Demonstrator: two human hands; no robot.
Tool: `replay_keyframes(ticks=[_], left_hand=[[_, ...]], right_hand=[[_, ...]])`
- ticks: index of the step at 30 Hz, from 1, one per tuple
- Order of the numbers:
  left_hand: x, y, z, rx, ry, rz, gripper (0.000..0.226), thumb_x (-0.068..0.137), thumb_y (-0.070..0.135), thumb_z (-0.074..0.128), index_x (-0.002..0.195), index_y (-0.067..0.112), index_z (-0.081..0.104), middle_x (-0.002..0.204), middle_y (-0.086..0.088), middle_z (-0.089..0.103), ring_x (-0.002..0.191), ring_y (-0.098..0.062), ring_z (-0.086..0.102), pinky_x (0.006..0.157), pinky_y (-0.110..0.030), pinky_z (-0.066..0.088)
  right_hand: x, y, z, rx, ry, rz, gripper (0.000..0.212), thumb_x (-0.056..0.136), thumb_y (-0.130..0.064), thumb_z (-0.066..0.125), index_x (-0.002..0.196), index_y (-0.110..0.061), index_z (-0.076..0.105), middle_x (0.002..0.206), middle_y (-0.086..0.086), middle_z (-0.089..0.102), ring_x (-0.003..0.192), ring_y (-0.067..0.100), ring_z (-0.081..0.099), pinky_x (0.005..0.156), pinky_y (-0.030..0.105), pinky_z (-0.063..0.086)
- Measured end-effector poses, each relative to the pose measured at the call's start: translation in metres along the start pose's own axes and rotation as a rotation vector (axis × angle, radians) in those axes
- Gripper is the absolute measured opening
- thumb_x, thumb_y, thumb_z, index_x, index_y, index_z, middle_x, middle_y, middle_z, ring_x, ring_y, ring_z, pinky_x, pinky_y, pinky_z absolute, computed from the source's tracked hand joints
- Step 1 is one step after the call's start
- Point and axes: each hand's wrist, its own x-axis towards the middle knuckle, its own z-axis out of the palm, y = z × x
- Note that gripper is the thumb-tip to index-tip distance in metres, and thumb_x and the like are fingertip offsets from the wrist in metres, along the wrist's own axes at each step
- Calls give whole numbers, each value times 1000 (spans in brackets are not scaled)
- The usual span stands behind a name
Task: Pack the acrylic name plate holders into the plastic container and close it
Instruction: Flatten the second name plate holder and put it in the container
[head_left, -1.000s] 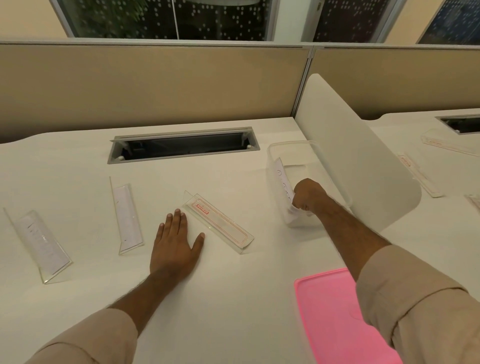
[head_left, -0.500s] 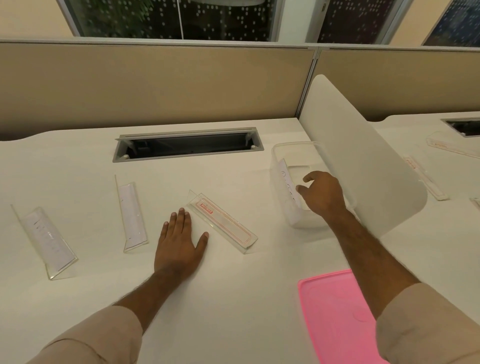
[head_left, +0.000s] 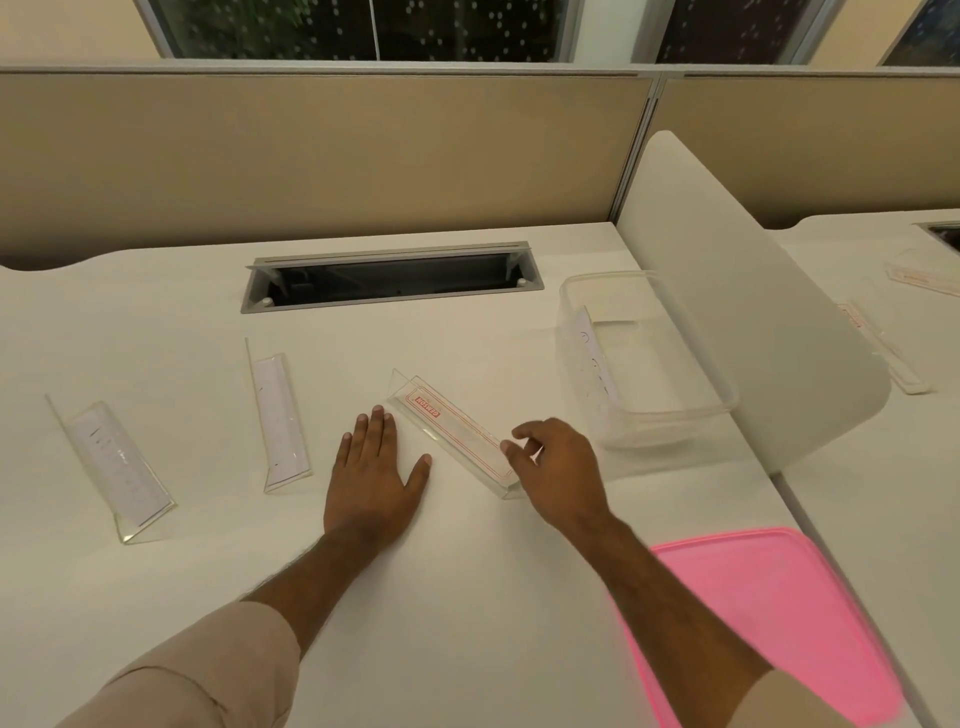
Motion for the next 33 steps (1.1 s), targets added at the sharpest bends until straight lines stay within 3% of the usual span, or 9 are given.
replay_keyframes(ticks=[7, 12, 18, 22, 25, 29, 33], left_hand=[[0, 0, -1, -6, 7, -1, 84, 93, 65, 17, 157, 12, 4, 166, -2, 3, 153, -18, 1, 123, -34, 1], [0, -1, -5, -70, 0, -3, 81, 96, 60, 31, 157, 12, 7, 166, -2, 6, 153, -18, 3, 123, -33, 2], [-26, -14, -23, -326, 31, -106, 85, 88, 53, 60, 155, 20, 20, 162, 1, 26, 150, -15, 19, 117, -35, 24], [-53, -28, -42, -483, 84, -132, 80, 84, 42, 72, 151, 28, 31, 148, 8, 46, 136, -15, 44, 104, -32, 39], [-70, -34, -57, -673, 107, -157, 70, 85, 31, 73, 146, 28, 39, 133, 8, 58, 123, -16, 55, 97, -27, 42], [-88, -35, -81, -792, 154, -138, 66, 86, 26, 72, 143, 35, 41, 131, 8, 56, 117, -9, 56, 90, -21, 44], [-100, -31, -107, -750, 203, -32, 67, 83, 23, 75, 139, 41, 42, 133, 10, 48, 118, -6, 52, 93, -30, 49]], right_hand=[[-12, 1, 17, 0, -101, 80, 13, 88, -24, 65, 93, -13, 72, 85, 2, 70, 75, 18, 62, 74, 31, 51], [-17, -1, 15, 8, -76, 46, 14, 91, -17, 61, 85, -9, 71, 86, 6, 71, 80, 23, 62, 76, 33, 50], [-31, 2, -4, 59, 20, -6, 8, 88, -11, 66, 85, -9, 73, 81, 5, 71, 77, 22, 63, 73, 33, 49], [-44, 1, -19, 126, 12, -43, 6, 86, -10, 69, 84, -10, 74, 77, 4, 69, 74, 21, 63, 71, 35, 51], [-53, -1, -28, 165, -57, -48, 6, 86, -13, 71, 84, -15, 75, 77, -1, 70, 74, 15, 63, 70, 28, 49], [-62, -8, -39, 218, -156, -45, 8, 85, -15, 72, 81, -22, 75, 74, -8, 68, 71, 9, 59, 64, 13, 42], [-72, -19, -45, 221, -203, -65, 8, 84, -14, 73, 83, -21, 75, 74, -8, 67, 69, 6, 57, 63, 11, 41]])
